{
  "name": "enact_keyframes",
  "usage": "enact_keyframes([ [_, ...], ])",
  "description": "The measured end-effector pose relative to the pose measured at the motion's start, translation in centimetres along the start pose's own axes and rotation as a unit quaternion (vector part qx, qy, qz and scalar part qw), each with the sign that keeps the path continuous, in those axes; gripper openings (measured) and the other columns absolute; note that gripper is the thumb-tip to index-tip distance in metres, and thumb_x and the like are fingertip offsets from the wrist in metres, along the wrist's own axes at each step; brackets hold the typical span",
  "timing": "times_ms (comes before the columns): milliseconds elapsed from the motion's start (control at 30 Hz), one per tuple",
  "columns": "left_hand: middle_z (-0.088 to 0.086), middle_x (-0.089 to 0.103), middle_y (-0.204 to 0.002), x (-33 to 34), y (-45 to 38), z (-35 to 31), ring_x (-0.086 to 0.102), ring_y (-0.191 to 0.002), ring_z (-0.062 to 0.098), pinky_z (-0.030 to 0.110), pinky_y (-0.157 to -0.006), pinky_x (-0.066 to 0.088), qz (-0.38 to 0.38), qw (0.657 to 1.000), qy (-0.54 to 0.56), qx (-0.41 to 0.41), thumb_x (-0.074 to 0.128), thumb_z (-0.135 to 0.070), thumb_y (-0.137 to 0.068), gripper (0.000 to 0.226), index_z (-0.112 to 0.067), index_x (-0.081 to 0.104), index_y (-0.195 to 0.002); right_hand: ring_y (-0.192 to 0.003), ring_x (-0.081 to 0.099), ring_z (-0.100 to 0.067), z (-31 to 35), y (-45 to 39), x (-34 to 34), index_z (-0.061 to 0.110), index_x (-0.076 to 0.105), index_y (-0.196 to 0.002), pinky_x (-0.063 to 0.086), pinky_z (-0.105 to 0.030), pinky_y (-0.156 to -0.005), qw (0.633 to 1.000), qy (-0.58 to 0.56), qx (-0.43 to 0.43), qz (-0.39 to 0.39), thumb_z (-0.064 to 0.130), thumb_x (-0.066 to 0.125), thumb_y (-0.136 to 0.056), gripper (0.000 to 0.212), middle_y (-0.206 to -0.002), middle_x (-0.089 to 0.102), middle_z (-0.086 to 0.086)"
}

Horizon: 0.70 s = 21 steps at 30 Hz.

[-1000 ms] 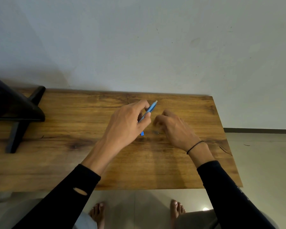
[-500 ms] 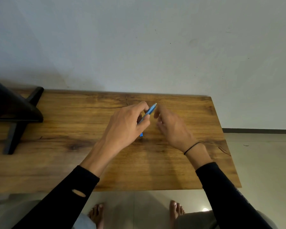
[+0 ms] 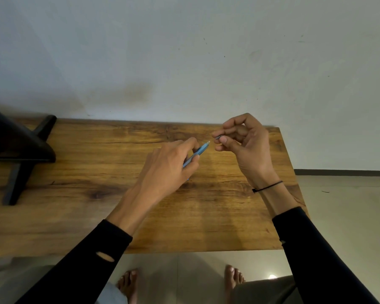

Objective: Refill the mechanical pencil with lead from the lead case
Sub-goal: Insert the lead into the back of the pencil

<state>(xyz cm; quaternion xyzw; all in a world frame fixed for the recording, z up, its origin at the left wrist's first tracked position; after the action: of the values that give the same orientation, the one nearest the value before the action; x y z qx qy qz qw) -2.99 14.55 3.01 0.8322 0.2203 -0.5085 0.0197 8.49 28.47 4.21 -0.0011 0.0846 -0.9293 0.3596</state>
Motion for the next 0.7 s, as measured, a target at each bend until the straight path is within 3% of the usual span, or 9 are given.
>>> enact_keyframes([
  [100, -0.016, 0.057, -0.086, 0.0, 0.0, -0.2, 0.054, -0.068, 0.004, 0.018, -0.055, 0.029, -0.002, 1.0, -0.003, 0.003, 0.062, -0.035, -0.107, 0.015, -0.028, 0.064, -0.12, -0.089, 0.08, -0.027, 0.3, 0.0, 0.2, 0.001, 0.061, -0.109, 0.065, -0.033, -0.071, 0.999, 0.033, -0.01, 0.008, -0.013, 0.071, -0.093, 0.024, -0.095, 0.079, -0.016],
  [700, -0.016, 0.056, -0.085, 0.3, 0.2, -0.2, 0.056, -0.068, 0.006, 0.019, -0.053, 0.031, 0.0, 1.0, -0.015, 0.008, 0.06, -0.036, -0.106, 0.013, -0.03, 0.063, -0.117, -0.092, 0.077, -0.021, 0.8, 0.4, 1.4, 0.005, 0.062, -0.113, 0.064, -0.032, -0.078, 0.993, 0.101, -0.021, 0.064, -0.011, 0.07, -0.095, 0.025, -0.098, 0.078, -0.012],
])
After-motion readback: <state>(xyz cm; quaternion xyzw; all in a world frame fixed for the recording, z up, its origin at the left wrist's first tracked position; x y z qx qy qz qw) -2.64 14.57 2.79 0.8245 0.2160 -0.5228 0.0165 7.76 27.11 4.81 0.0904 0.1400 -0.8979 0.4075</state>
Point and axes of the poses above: each hand's wrist, its own y-axis away from the middle knuckle, its own x-axis out of the palm, z = x × y, the point moved 10 cm from there along -y, towards the middle knuckle
